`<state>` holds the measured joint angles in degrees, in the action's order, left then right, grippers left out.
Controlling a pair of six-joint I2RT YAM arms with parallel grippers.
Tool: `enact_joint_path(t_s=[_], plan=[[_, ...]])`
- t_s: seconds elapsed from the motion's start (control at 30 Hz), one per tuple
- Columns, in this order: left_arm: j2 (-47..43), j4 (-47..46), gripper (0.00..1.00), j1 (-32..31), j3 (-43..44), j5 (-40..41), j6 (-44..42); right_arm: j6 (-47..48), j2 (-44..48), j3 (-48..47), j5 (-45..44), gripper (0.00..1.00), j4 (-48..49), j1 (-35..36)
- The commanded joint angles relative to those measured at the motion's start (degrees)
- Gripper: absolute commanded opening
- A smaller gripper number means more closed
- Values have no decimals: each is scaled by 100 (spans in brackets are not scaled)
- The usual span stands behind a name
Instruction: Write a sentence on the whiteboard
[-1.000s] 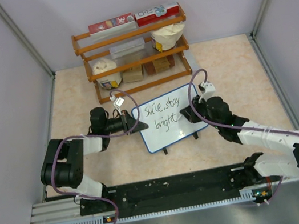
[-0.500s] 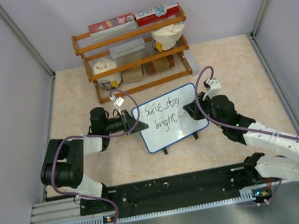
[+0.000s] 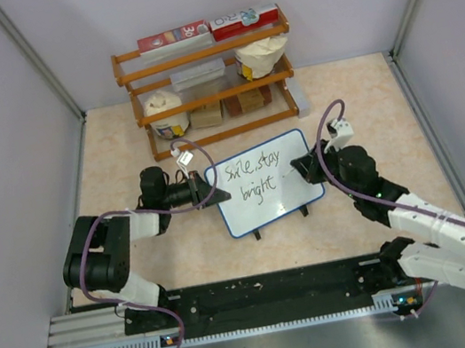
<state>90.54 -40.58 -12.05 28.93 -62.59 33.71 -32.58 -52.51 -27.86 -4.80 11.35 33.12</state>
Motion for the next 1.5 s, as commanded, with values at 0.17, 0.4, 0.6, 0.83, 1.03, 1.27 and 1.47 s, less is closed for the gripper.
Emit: enact_joint_path(t_s=[0.17, 0.4, 0.6, 0.83, 1.03, 1.27, 1.47], plan=[[42, 226, 0, -7, -63, 441, -322, 103, 57, -211, 128, 0, 42, -60], [34, 243, 0, -7, -63, 449, -348, 111, -14, -203, 154, 0, 60, -52], [-45, 296, 13, -7, -89, 510, -401, 181, 30, -229, 119, 0, -54, -52], [-168, 314, 49, -7, -142, 589, -453, 226, 66, -290, 119, 0, -125, -60], [-511, 480, 67, -7, -273, 879, -638, 217, 83, -282, 207, 0, -116, -52], [-1186, 735, 74, 1, -475, 1493, -901, 208, 66, -326, 278, 0, -151, -52], [-2268, 990, 85, 10, -897, 2355, -1121, 234, 66, -387, 304, 0, -248, -52]])
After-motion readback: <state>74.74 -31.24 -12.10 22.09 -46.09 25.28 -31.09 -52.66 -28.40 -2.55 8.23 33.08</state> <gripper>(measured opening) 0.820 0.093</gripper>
